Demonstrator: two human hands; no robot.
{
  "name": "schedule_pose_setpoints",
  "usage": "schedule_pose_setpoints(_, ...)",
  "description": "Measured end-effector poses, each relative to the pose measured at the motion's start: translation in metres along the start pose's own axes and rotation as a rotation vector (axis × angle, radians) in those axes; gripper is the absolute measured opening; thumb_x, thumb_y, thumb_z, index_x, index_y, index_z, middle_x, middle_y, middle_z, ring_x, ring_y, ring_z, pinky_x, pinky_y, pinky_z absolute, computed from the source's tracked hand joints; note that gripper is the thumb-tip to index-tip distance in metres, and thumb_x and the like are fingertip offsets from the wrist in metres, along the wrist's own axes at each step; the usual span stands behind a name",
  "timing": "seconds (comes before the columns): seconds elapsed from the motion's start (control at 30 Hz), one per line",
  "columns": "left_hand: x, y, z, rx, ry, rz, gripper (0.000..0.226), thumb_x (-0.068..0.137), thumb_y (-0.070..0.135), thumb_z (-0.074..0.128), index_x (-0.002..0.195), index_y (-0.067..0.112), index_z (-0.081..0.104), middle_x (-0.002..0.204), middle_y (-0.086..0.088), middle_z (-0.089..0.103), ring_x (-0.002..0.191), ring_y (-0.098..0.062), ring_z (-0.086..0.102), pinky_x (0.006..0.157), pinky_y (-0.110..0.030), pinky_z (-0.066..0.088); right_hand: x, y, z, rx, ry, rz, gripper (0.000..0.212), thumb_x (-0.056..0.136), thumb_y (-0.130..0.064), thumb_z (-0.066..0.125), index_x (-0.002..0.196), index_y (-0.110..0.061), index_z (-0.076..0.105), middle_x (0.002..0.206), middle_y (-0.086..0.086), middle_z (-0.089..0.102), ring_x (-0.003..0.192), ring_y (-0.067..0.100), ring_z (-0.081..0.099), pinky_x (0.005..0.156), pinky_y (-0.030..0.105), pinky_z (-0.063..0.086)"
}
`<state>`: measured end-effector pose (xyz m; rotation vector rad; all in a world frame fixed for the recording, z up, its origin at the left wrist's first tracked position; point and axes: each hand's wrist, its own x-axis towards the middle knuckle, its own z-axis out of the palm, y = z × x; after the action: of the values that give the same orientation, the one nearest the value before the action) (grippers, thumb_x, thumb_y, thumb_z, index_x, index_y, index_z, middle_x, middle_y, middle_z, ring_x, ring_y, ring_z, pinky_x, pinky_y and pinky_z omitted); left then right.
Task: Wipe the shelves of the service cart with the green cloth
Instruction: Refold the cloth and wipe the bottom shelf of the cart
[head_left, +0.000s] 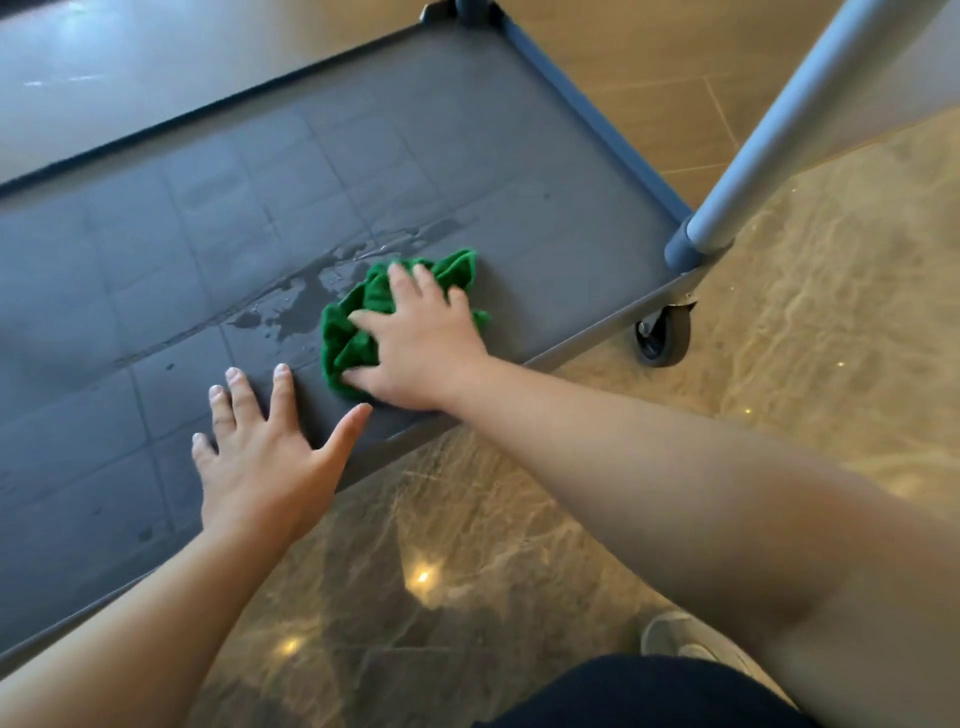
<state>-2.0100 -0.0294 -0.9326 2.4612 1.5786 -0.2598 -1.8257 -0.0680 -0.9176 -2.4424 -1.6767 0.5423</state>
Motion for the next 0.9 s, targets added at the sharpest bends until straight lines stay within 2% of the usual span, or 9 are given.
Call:
schedule_pose_setpoints(0.07, 0.0, -0.002, 0.001, -0.007, 0.007, 0.002, 0.115, 0.069, 0.097, -0.002, 0.159, 0.027, 0.011, 0.167, -0.013, 0.001, 0.154, -0.028, -0.003, 0.12, -0.057, 0.011, -0.005, 0.001, 0.004, 0.017, -0.005, -0.032, 0.062, 0.091, -0.061, 0.053, 0.148, -0.038, 0.043, 0.167, 0.011, 0.004, 0.153, 0.03, 0.002, 0.118, 0.059, 0.011)
schedule_pose_setpoints(0.17, -0.001, 0.0, 0.002, -0.007, 0.008, -0.004, 0.118, 0.066, 0.096, -0.007, 0.159, 0.026, 0.013, 0.167, -0.013, 0.002, 0.154, -0.028, -0.001, 0.118, -0.059, 0.013, -0.001, 0.03, -0.001, 0.068, 0.061, 0.088, 0.062, 0.093, -0.057, 0.053, 0.149, -0.033, 0.041, 0.167, 0.012, 0.005, 0.154, 0.027, 0.001, 0.119, 0.06, 0.009)
schedule_pose_setpoints(0.27, -0.001, 0.002, 0.004, -0.004, 0.006, -0.008, 0.118, 0.065, 0.096, -0.005, 0.158, 0.025, 0.015, 0.166, -0.013, 0.004, 0.153, -0.029, 0.002, 0.116, -0.061, 0.015, 0.01, 0.068, -0.013, 0.066, 0.15, 0.311, 0.077, 0.089, -0.065, 0.049, 0.155, -0.028, 0.032, 0.166, 0.016, 0.005, 0.154, 0.029, -0.001, 0.119, 0.059, 0.006)
schedule_pose_setpoints(0.4, -0.002, 0.001, 0.005, 0.007, -0.02, -0.027, 0.109, 0.073, 0.095, 0.006, 0.159, 0.028, 0.011, 0.167, -0.009, -0.001, 0.153, -0.026, 0.0, 0.117, -0.058, 0.015, 0.034, 0.121, -0.042, 0.07, 0.174, 0.537, 0.102, 0.084, -0.076, 0.047, 0.16, -0.019, 0.012, 0.166, 0.018, 0.001, 0.153, 0.032, -0.005, 0.12, 0.057, 0.006)
schedule_pose_setpoints(0.5, -0.002, 0.006, 0.001, 0.014, -0.028, -0.044, 0.117, 0.064, 0.1, -0.001, 0.159, 0.031, 0.008, 0.167, -0.006, -0.004, 0.153, -0.023, -0.002, 0.118, -0.055, 0.015, 0.057, 0.148, -0.063, 0.098, 0.182, 0.621, 0.103, 0.084, -0.077, 0.046, 0.16, -0.019, 0.01, 0.165, 0.019, 0.003, 0.153, 0.034, -0.002, 0.121, 0.055, 0.008)
schedule_pose_setpoints(0.57, -0.001, 0.009, -0.001, 0.001, -0.031, -0.057, 0.125, 0.054, 0.099, -0.01, 0.159, 0.032, 0.006, 0.167, -0.005, -0.006, 0.153, -0.022, -0.004, 0.119, -0.054, 0.013, 0.069, 0.156, -0.069, 0.08, 0.191, 0.607, 0.094, 0.085, -0.077, 0.044, 0.159, -0.026, 0.015, 0.164, 0.018, 0.011, 0.152, 0.034, 0.004, 0.12, 0.054, 0.013)
schedule_pose_setpoints(0.67, 0.0, 0.014, -0.002, -0.019, -0.042, -0.061, 0.128, 0.051, 0.097, -0.011, 0.159, 0.031, 0.006, 0.167, -0.007, -0.008, 0.153, -0.023, -0.005, 0.119, -0.055, 0.011, 0.079, 0.155, -0.069, 0.035, 0.171, 0.532, 0.083, 0.087, -0.076, 0.04, 0.157, -0.035, 0.022, 0.163, 0.016, 0.014, 0.152, 0.034, 0.006, 0.119, 0.054, 0.014)
schedule_pose_setpoints(0.77, 0.001, 0.016, -0.002, -0.021, -0.055, -0.051, 0.123, 0.058, 0.098, -0.006, 0.159, 0.03, 0.005, 0.167, -0.008, -0.008, 0.153, -0.024, -0.006, 0.119, -0.055, 0.011, 0.086, 0.127, -0.059, 0.027, 0.157, 0.373, 0.074, 0.088, -0.073, 0.043, 0.153, -0.04, 0.032, 0.163, 0.015, 0.016, 0.152, 0.031, 0.007, 0.12, 0.052, 0.014)
schedule_pose_setpoints(0.9, -0.001, 0.015, -0.003, -0.043, -0.048, -0.025, 0.114, 0.071, 0.095, 0.006, 0.16, 0.023, 0.006, 0.167, -0.009, -0.007, 0.154, -0.023, -0.007, 0.119, -0.055, 0.009, 0.087, 0.055, -0.028, 0.059, 0.131, 0.088, 0.063, 0.09, -0.069, 0.046, 0.146, -0.04, 0.044, 0.163, 0.011, 0.019, 0.152, 0.027, 0.011, 0.121, 0.051, 0.012)
